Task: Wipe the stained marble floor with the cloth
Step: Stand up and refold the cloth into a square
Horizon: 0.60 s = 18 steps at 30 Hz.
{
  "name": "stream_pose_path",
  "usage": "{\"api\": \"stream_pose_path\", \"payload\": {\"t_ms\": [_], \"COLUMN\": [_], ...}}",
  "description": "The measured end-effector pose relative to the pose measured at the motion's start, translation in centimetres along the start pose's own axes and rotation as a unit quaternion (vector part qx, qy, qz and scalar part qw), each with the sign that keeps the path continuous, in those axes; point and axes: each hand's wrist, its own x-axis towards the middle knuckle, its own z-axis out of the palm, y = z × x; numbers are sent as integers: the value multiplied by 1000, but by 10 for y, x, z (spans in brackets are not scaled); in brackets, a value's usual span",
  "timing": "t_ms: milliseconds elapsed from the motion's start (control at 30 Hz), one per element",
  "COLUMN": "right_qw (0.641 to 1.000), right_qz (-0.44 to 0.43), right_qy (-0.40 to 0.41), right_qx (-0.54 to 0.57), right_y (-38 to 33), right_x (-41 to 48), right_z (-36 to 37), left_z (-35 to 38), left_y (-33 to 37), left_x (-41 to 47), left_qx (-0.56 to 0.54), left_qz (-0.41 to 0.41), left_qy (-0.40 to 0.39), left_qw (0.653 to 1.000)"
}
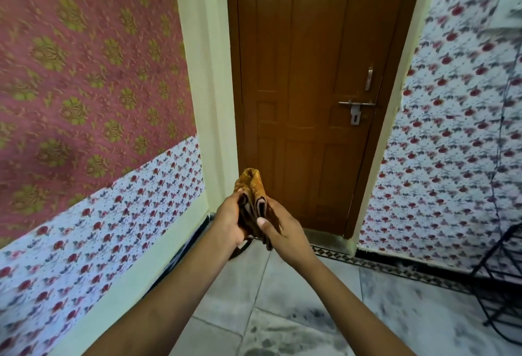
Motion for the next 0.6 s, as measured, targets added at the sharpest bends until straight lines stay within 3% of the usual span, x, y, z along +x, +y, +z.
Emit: {"api": "stream_pose_path", "payload": {"t_ms": [167,333,600], "right_qw": [993,984,962], "right_qz": [6,26,68], "right_qy": [114,177,266], "right_qx": [-23,-7,-4], "right_y": [-23,-40,-56], "right_x": [4,7,17], "right_z": [18,27,6], "left_z": [-19,-36,-30], "left_y": [15,20,30], "left_x": [-11,-10,-13], "left_qx": [9,55,133], "left_qz": [25,65,107], "left_qy": [-82,-145,-112], "left_qw": [996,986,979]}}
